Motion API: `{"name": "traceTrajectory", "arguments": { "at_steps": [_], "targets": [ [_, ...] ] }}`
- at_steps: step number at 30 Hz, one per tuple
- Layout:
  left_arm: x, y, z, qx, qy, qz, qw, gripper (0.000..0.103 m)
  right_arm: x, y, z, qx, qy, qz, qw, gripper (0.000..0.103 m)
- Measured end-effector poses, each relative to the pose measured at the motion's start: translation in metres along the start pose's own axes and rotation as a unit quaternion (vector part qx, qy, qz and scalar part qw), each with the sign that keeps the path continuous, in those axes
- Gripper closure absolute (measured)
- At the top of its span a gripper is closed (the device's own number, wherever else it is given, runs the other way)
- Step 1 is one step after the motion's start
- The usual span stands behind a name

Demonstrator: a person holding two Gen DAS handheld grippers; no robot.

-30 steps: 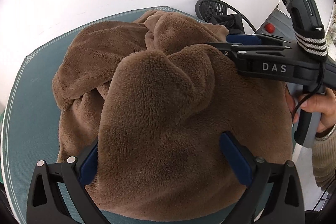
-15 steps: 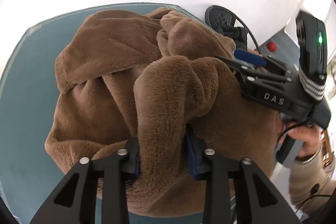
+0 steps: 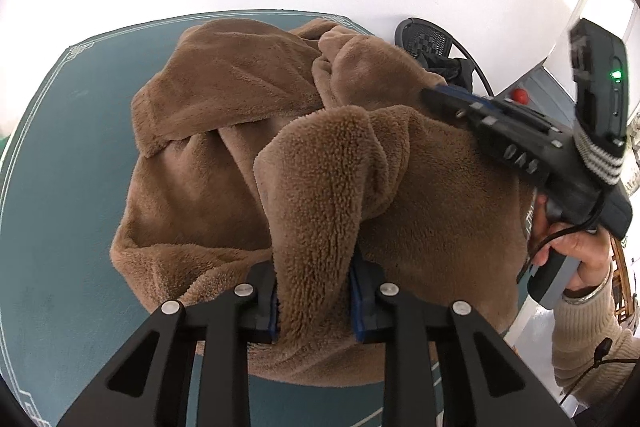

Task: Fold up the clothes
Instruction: 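Grasp a fleece fold with the left tool while the right tool grasps another fold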

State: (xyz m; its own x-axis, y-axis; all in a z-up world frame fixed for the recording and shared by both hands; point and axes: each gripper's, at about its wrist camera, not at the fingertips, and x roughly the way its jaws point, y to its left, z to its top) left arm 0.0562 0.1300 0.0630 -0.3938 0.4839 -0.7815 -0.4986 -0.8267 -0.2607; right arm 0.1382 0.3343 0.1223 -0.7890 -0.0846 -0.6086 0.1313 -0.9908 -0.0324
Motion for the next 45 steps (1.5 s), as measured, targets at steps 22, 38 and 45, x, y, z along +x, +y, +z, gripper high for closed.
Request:
{"name": "traceTrajectory", "arguments": {
  "at_steps": [22, 38, 45],
  "targets": [
    [-0.054, 0.002, -0.040, 0.043, -0.020, 0.017, 0.9987, 0.072, -0.062, -0.088, -0.064, 0.186, -0.032, 0.042, 0.981, 0.037],
    [-0.065, -0.024, -0.007, 0.081, -0.048, 0.018, 0.9954, 0.033, 0.024, -0.109, -0.045, 0.215, 0.049, 0.175, 0.960, 0.032],
    [-0.033, -0.029, 0.013, 0.067, -0.017, 0.020, 0.9974, 0.080, 0.018, -0.100, -0.054, 0.200, 0.055, 0.179, 0.962, 0.086]
  ]
}}
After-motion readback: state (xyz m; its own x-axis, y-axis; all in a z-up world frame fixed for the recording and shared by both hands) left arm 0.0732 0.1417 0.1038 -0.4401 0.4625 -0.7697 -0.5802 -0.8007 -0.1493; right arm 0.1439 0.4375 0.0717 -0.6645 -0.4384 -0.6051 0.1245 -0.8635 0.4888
